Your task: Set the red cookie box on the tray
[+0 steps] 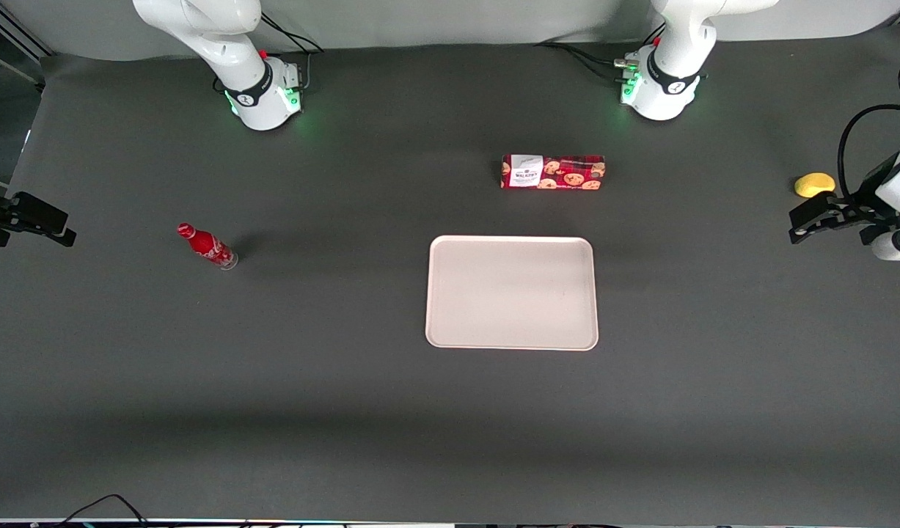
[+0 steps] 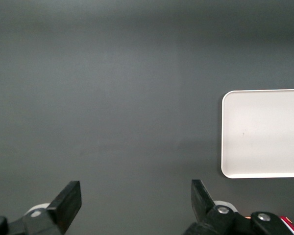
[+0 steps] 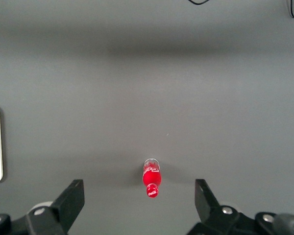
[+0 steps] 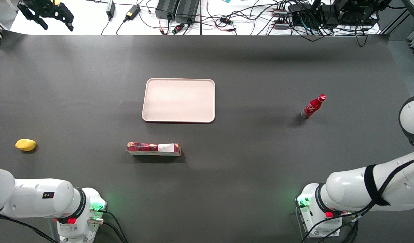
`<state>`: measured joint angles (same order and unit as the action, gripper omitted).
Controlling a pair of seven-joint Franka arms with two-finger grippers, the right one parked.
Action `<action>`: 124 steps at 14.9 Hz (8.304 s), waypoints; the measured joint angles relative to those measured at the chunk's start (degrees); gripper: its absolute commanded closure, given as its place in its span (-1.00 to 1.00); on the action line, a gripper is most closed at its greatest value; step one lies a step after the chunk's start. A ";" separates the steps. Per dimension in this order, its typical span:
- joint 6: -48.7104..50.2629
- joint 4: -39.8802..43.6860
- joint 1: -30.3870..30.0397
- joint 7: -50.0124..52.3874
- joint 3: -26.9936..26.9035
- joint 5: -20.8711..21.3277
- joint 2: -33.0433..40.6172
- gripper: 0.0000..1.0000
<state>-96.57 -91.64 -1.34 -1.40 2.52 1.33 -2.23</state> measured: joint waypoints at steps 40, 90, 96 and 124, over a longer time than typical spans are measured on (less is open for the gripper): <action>10.93 0.51 0.98 -2.77 17.32 -0.21 -0.81 -1.00; -47.56 -64.56 9.07 -44.00 49.86 -20.72 17.61 -1.00; -50.25 -64.62 6.87 -43.73 49.84 -18.22 13.69 -1.00; -55.91 -61.88 5.97 -29.67 41.70 0.07 -3.26 1.00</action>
<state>-152.48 -153.51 4.63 -31.07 44.22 1.41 -5.49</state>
